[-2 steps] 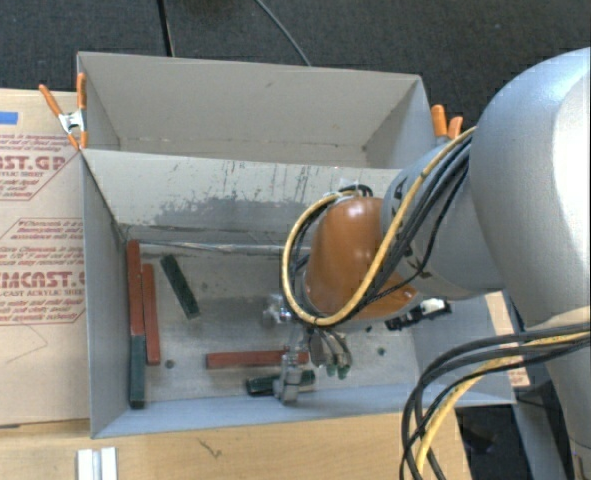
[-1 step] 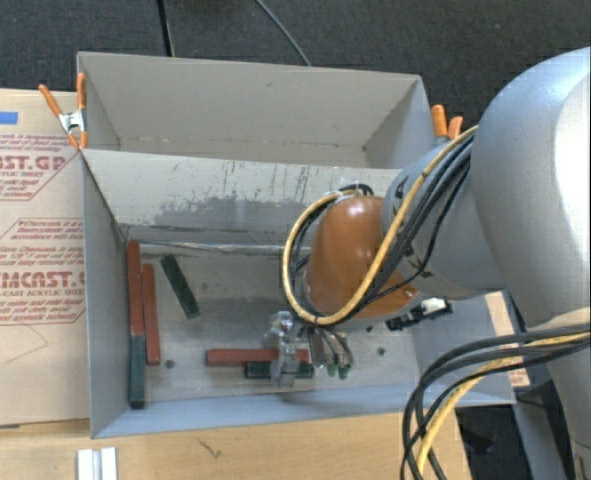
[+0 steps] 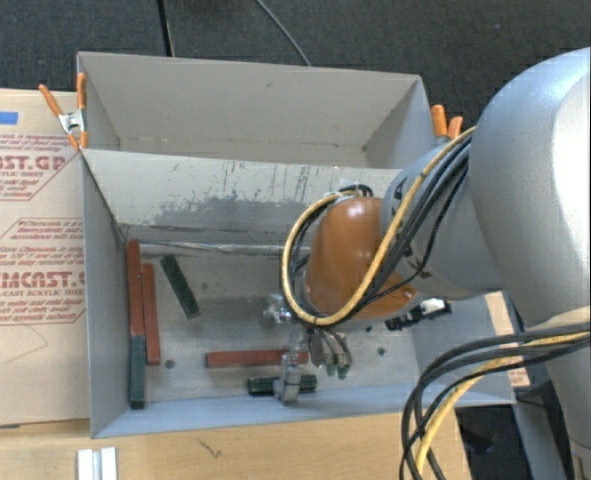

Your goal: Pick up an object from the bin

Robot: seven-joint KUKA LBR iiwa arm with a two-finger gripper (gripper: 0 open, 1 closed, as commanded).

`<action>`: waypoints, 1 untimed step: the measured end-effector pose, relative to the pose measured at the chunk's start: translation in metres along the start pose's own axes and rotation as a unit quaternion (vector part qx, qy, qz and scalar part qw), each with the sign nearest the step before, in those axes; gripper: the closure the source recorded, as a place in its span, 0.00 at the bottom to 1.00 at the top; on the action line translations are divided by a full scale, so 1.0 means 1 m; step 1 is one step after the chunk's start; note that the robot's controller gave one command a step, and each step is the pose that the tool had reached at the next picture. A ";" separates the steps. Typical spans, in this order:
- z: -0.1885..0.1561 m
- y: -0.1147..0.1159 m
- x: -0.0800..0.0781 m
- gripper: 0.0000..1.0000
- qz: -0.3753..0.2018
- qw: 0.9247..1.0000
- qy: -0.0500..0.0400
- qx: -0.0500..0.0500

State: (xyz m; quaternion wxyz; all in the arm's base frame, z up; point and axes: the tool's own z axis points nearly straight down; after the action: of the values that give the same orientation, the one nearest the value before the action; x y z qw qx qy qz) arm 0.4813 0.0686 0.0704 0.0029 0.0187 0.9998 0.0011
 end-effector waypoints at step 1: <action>-0.002 0.000 0.001 1.00 -0.001 1.000 0.004 0.000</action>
Offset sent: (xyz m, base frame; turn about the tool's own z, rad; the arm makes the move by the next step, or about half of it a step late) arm 0.0000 0.0000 0.0000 0.0000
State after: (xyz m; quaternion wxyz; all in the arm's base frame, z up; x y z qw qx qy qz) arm 0.4801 0.0685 0.0721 -0.0010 0.0180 0.9998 0.0007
